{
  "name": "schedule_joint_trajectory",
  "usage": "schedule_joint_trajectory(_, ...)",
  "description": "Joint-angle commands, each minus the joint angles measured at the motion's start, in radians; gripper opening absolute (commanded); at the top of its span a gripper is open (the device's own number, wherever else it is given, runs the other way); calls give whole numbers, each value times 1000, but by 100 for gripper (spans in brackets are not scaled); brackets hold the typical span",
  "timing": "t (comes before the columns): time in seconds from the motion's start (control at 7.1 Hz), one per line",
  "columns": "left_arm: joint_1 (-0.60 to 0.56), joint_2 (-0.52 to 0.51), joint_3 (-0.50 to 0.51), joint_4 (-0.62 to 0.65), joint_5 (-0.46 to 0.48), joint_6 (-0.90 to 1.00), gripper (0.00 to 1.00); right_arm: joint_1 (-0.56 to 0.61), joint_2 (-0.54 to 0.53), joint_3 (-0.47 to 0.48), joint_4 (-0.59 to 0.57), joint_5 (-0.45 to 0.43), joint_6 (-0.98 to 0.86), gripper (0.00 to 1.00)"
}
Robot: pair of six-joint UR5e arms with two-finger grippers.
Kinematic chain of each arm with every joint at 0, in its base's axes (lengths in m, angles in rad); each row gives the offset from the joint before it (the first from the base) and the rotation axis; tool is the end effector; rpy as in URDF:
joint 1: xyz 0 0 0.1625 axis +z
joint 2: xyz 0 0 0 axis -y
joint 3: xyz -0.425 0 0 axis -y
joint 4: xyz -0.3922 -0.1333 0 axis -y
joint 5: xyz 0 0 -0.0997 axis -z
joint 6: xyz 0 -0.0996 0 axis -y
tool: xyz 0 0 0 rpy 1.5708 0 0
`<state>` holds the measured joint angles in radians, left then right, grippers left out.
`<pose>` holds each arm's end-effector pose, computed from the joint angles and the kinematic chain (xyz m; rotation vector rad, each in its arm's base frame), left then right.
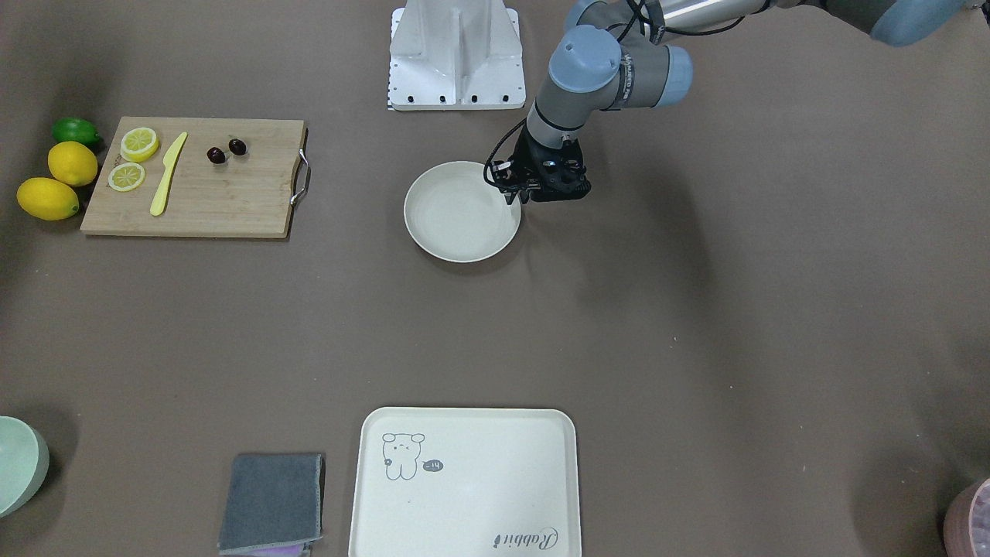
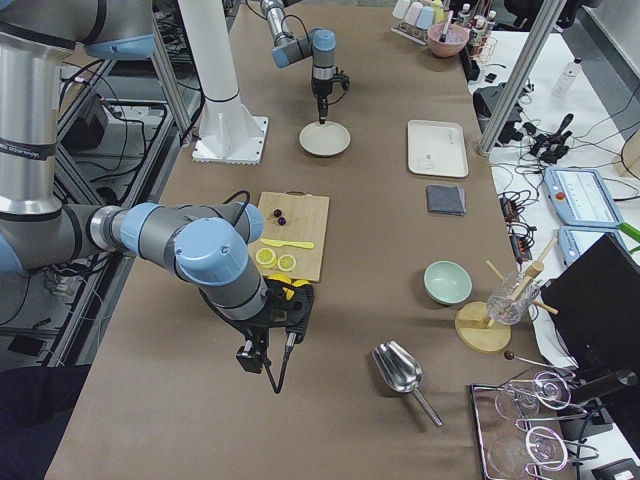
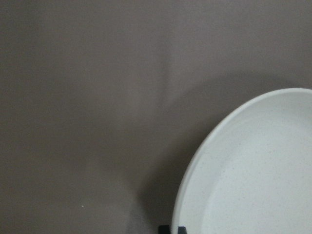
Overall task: Place red cherry on plate
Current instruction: 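Open the left gripper and withdraw it away from the plate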
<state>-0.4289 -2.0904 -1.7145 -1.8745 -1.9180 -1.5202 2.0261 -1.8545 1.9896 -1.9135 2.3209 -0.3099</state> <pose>0.5532 -0.3623 0.2610 -0.0832 1.0057 -0.1779 0.2136 -0.2876 0.6095 0.0957 -0.7685 0.2159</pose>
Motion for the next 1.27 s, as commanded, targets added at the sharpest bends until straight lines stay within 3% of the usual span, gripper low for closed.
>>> schedule_joint_trajectory(0.0, -1, 0, 1, -3, -1, 0, 83, 3, 0, 0, 1, 0, 0, 100)
schedule_joint_trajectory(0.14, -5, 0, -2, -5, -1, -1, 97, 3, 0, 0, -1, 0, 0, 100)
schedule_joint_trajectory(0.42, -40, -7, -26, -3, -15, 0, 97, 3, 1, 0, 1, 0, 0, 100)
schedule_joint_trajectory(0.84, -187, 67, -144, 2, -192, 17, 97, 3, 8, 2, -2, 2, 2, 100)
schedule_joint_trajectory(1.13, -320, 169, -227, 2, -327, 114, 97, 2, 15, 2, -7, 12, 5, 100)
